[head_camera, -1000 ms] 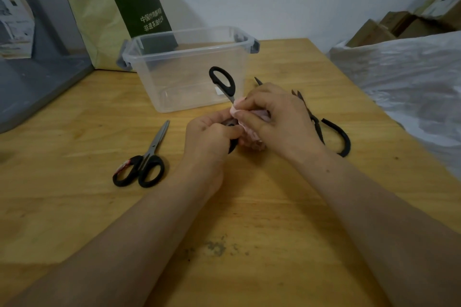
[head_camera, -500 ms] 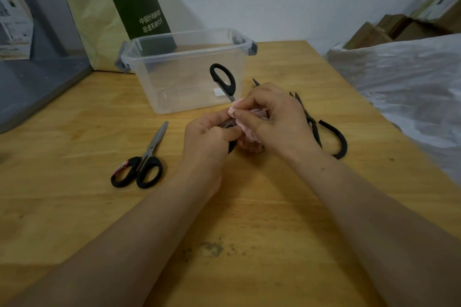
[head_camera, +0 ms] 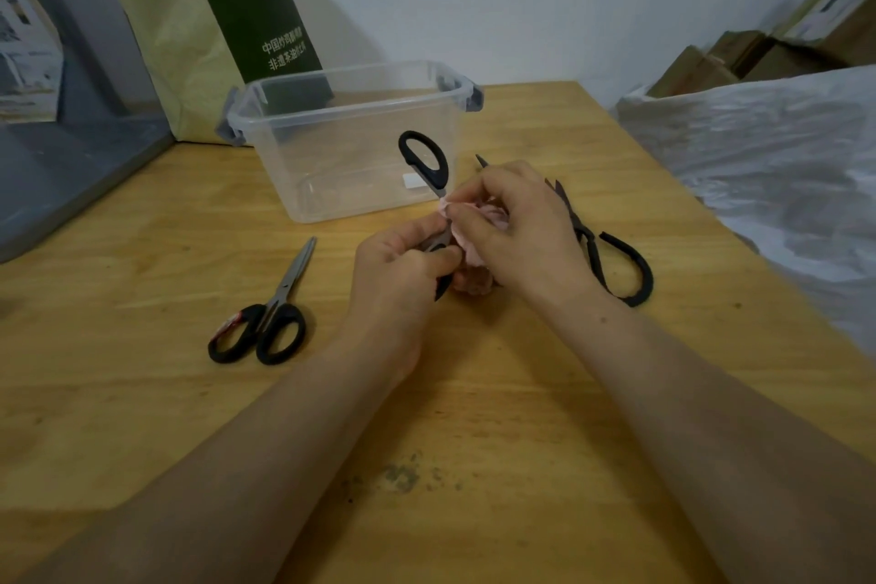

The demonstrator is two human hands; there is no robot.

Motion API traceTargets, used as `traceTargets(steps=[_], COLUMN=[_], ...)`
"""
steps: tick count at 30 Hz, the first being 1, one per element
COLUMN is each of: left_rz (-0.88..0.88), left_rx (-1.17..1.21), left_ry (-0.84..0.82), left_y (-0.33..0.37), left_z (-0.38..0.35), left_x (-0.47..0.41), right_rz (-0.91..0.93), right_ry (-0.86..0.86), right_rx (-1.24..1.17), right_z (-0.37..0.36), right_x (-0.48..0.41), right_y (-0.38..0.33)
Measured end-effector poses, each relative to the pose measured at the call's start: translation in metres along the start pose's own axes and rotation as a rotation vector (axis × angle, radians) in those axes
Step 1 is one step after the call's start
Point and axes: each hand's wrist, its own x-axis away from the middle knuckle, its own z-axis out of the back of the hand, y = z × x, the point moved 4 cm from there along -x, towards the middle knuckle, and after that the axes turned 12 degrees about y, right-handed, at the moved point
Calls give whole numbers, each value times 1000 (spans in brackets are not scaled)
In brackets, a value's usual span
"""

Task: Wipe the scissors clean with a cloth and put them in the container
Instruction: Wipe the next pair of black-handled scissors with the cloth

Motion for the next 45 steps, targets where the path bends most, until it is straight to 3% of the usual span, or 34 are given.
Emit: traceTargets(steps=[5, 9, 16, 21, 27, 32, 37, 43, 45], left_rz=[-9, 13, 0, 50, 49, 81, 15, 11, -9], left_rx=[-3, 49, -12, 56, 12, 102, 0, 21, -8], left_ry=[-14, 14, 18, 27, 11, 10, -33, 8, -19], left_y=[-1, 2, -3, -2, -6, -2, -5, -1, -1], left_z=[-3, 3, -1, 6, -1, 7, -2, 5, 1], left_x=[2, -2, -2, -5, -4, -11, -4, -5, -3], right_rz=[-18, -11, -73, -117, -107, -67, -99, -68, -112], right_ry=[38, -74, 34, -154, 71, -87, 80, -47, 11], right_rx=[76, -81, 30, -204, -103, -190, -32, -173, -135], right_z=[1, -3, -2, -5, -1, -6, -1, -7, -8], right_x=[-6, 1, -6, 1, -10, -2, -8, -2, -6], right_y=[5, -2, 6, 2, 12, 3, 10, 1, 6])
